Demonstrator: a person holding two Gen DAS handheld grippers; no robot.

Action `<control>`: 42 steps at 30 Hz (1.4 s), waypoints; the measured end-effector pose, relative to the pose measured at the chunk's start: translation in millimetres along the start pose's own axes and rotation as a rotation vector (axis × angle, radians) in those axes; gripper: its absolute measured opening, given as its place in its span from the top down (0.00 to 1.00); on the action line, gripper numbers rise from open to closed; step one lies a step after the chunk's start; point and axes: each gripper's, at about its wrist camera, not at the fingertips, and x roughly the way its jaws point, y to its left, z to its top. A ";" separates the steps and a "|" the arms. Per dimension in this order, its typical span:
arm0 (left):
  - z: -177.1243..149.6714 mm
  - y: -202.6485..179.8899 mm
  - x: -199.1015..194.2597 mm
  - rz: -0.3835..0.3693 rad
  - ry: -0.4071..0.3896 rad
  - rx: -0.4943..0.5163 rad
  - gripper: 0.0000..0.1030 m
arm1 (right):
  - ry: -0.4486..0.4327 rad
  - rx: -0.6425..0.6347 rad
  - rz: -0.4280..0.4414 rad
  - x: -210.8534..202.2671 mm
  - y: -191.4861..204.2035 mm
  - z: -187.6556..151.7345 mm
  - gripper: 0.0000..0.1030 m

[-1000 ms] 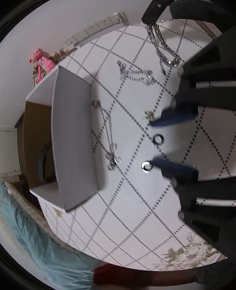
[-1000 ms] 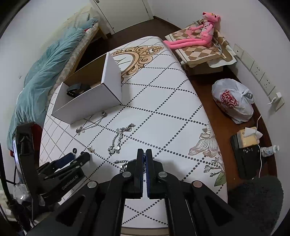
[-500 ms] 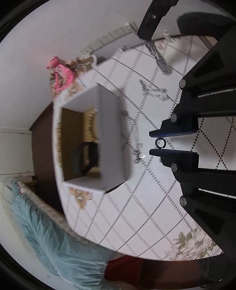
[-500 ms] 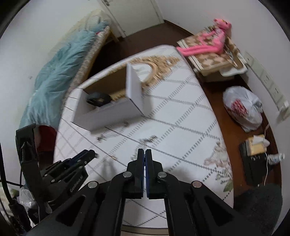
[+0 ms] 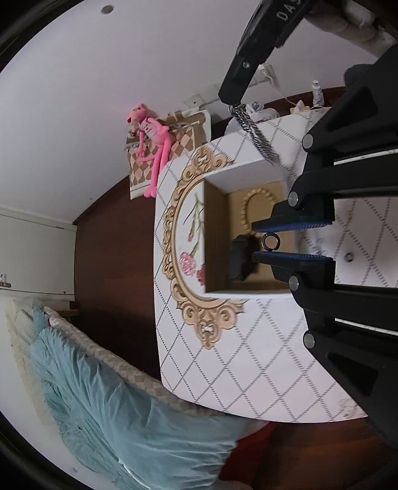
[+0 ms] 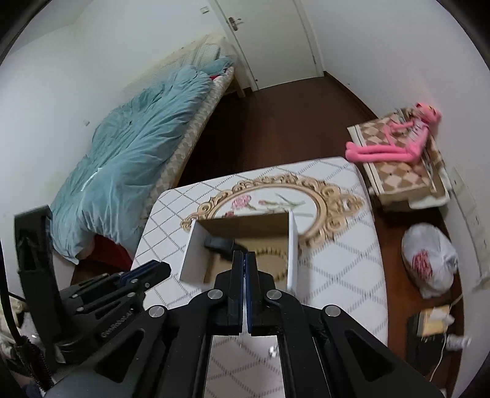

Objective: Organize jewelry
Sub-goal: 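Carry the ring and chain bracelet into the box and open both tools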

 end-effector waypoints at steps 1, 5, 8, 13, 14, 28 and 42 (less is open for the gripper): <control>6.1 3.6 6.5 -0.005 0.015 -0.002 0.90 | 0.009 -0.012 -0.012 10.7 0.7 8.8 0.99; 17.4 13.5 30.1 -0.014 0.070 -0.023 0.90 | 0.059 -0.015 -0.029 47.8 -3.9 28.8 0.99; 20.5 19.1 49.1 -0.022 0.120 -0.034 0.90 | 0.101 -0.020 -0.044 75.1 -8.3 37.9 0.99; 25.3 22.7 66.0 0.012 0.166 -0.057 0.87 | 0.175 -0.038 -0.060 113.8 -11.3 46.8 0.99; 27.5 24.1 68.1 0.019 0.176 -0.062 0.84 | 0.191 -0.040 -0.057 120.3 -11.5 48.2 0.99; 28.2 52.8 46.8 0.187 0.081 -0.100 0.00 | 0.241 -0.056 -0.141 125.3 -15.1 43.2 0.31; -10.6 45.8 49.3 0.277 0.069 -0.078 0.00 | 0.253 -0.104 -0.347 120.6 -7.5 -16.3 0.05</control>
